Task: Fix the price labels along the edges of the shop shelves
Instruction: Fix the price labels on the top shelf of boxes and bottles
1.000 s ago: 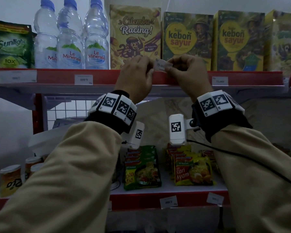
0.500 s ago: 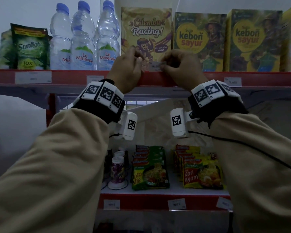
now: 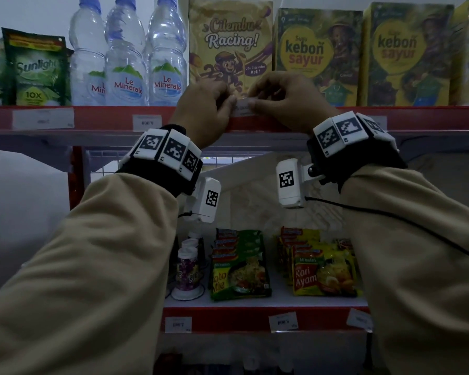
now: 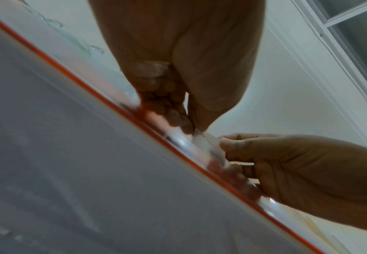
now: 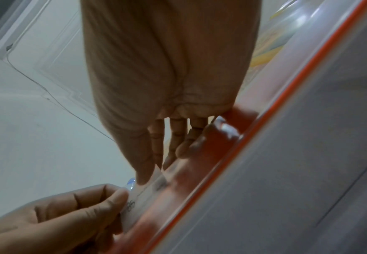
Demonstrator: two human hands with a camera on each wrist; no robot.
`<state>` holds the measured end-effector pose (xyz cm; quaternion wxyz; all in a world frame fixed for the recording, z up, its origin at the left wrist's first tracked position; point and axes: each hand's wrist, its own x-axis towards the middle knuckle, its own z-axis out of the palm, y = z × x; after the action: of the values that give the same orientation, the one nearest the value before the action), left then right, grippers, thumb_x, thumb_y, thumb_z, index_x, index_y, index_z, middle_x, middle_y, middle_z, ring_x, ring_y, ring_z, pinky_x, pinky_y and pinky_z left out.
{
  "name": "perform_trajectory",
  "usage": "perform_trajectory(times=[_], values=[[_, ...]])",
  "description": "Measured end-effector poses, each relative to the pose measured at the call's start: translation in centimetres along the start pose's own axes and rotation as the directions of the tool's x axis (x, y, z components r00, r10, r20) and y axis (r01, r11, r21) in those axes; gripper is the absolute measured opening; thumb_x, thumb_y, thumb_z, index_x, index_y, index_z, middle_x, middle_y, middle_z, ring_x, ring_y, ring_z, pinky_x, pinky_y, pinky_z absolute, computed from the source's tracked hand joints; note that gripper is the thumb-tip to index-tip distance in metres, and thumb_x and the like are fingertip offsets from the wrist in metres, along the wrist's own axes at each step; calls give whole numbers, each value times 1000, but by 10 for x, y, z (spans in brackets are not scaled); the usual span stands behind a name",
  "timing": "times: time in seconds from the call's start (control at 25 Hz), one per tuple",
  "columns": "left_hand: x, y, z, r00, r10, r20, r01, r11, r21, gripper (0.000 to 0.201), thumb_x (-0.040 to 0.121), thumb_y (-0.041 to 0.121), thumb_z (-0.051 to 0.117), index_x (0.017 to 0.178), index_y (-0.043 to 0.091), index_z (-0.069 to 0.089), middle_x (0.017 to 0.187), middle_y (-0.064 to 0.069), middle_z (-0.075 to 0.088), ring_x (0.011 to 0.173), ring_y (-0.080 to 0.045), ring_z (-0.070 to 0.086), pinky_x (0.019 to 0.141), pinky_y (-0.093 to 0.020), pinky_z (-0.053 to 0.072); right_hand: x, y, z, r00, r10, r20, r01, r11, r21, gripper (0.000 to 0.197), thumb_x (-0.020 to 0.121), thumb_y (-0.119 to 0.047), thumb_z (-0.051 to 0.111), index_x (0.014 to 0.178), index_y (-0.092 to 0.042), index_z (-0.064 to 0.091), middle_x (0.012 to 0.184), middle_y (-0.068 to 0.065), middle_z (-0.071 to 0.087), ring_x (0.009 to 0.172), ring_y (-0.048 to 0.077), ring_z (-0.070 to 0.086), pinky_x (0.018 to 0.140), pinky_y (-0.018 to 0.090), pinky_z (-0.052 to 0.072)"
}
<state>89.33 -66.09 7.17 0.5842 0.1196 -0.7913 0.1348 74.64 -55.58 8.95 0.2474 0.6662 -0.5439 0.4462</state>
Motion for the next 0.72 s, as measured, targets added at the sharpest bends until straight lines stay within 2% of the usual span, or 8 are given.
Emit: perform_trajectory(times=[0.08, 0.2, 0.32, 0.4, 0.56, 0.72], values=[[1, -2, 0, 999, 23, 23, -24, 998, 57, 26, 96, 24, 48, 98, 2, 61, 100, -18, 58, 96, -30, 51, 81, -34, 37, 0, 1, -1, 999, 3, 43, -1, 1000, -28, 17, 84, -26, 71, 95, -15, 67, 82, -1, 58, 73, 9, 52, 69, 27, 45], [1, -3, 0, 998, 39, 58, -43, 996, 84, 28, 97, 25, 46, 96, 0, 59, 98, -19, 58, 94, -30, 49, 80, -35, 36, 2, 0, -1, 993, -12, 115, 27, 991, -130, 16, 85, -26, 70, 94, -13, 67, 73, -7, 52, 66, 4, 45, 66, 24, 40], [3, -3, -2, 998, 19, 59, -23, 998, 61, 31, 99, 27, 44, 91, 0, 58, 91, -16, 55, 84, -23, 43, 74, -31, 30, 4, -1, -2, 989, -26, 149, 54, 981, -186, 19, 87, -27, 68, 97, -11, 68, 80, -1, 54, 73, 9, 47, 62, 19, 38], [3, -3, -2, 997, 4, 77, -10, 997, 76, 29, 99, 27, 44, 90, 3, 56, 87, -10, 49, 83, -20, 40, 73, -29, 28, 5, -1, -2, 986, -25, 164, 56, 981, -186, 19, 87, -27, 67, 97, -11, 68, 82, 0, 55, 76, 10, 48, 62, 18, 38], [3, -2, -4, 993, -4, 121, -10, 994, 109, 26, 98, 25, 45, 91, 2, 57, 87, -11, 49, 85, -23, 41, 76, -31, 30, 5, -1, -5, 984, -20, 179, 57, 977, -204, 20, 87, -29, 68, 98, -13, 68, 80, -4, 53, 77, 9, 48, 60, 12, 36], [4, -3, -5, 989, -21, 147, 4, 994, 110, 28, 97, 26, 46, 94, 2, 59, 94, -18, 55, 90, -29, 47, 78, -32, 33, 5, -2, -6, 982, -19, 190, 66, 967, -247, 23, 87, -30, 67, 100, -11, 68, 79, -3, 53, 74, 10, 45, 59, 13, 34]])
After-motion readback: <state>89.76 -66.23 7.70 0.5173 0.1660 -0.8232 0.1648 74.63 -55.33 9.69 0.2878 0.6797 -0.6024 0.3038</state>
